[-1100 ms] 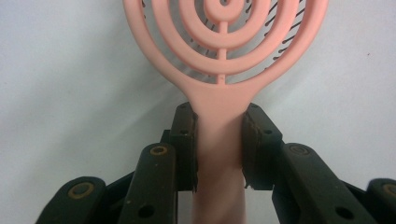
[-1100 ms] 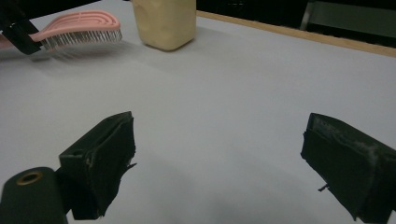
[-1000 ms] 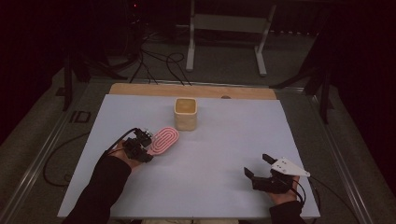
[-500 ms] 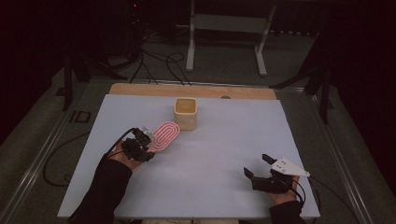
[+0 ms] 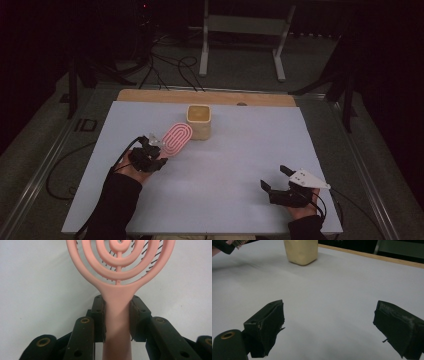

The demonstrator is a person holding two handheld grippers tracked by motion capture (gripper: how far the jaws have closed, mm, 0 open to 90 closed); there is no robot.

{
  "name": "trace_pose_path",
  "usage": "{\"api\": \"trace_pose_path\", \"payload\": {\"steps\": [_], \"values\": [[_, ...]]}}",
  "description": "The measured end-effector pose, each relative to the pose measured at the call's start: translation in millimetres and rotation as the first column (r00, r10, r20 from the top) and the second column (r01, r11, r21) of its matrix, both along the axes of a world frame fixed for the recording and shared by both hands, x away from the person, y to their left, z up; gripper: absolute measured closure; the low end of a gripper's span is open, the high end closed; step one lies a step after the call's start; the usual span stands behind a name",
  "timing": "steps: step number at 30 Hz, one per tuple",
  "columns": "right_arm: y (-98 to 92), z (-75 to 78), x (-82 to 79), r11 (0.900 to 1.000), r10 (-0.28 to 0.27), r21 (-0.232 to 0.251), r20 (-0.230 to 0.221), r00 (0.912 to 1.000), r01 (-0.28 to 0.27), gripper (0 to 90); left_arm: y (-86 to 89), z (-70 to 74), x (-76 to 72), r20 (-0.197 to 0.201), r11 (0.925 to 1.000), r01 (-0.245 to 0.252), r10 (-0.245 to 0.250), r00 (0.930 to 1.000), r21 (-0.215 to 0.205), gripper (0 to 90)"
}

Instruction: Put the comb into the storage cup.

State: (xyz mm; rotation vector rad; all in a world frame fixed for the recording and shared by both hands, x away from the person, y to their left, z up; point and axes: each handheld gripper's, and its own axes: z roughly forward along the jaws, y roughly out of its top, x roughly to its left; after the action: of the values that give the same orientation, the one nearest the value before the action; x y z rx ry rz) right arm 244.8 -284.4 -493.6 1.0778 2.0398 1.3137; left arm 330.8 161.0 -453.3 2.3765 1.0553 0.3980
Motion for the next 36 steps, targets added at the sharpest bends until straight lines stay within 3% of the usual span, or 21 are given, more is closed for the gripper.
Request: {"api": "trace_pose_path", "payload": {"steps": [5,13,16,25,28,31,33,36], "values": [[0.4,-0.2,-0.1,1.000,0.000,0.000,-0.002,1.0000,0.000,9.4,0.1,2.2,-1.8,0.028,0.9999,-0.005,0.005,0.9996,-0.010,69.9],[2.6,-1.3,0.1,1.000,0.005,-0.005,-0.005,1.0000,-0.005,9.4,-0.6,7.2,-4.4,0.106,0.9973,-0.017,0.024,0.9941,-0.072,69.9],[3.7,-1.7,0.2,1.000,0.004,-0.005,-0.005,1.0000,-0.004,9.4,-2.1,9.8,-4.2,0.144,0.9940,-0.021,0.037,0.9888,-0.107,69.9],[5.1,-2.4,0.4,1.000,0.013,-0.001,-0.008,0.9999,-0.013,9.4,-12.9,15.3,-6.3,0.219,0.9936,-0.014,0.038,0.9749,-0.112,69.9],[6.0,-2.9,0.8,1.000,0.016,0.002,-0.008,0.9998,-0.016,9.4,-17.6,16.8,-7.4,0.250,0.9916,-0.006,0.039,0.9674,-0.129,69.9],[6.5,-3.0,1.1,1.000,0.021,0.004,-0.009,0.9997,-0.021,9.3,-19.8,16.9,-7.5,0.256,0.9919,0.003,0.030,0.9661,-0.127,69.9],[7.6,-3.1,1.4,1.000,0.028,0.010,-0.013,0.9995,-0.028,9.3,-21.6,17.4,-8.1,0.271,0.9930,0.007,0.025,0.9622,-0.118,69.9],[8.9,-3.1,2.5,0.999,0.042,0.025,-0.023,0.9988,-0.042,9.3,-24.7,19.4,-8.2,0.299,0.9901,0.025,0.017,0.9541,-0.138,69.9]]}}
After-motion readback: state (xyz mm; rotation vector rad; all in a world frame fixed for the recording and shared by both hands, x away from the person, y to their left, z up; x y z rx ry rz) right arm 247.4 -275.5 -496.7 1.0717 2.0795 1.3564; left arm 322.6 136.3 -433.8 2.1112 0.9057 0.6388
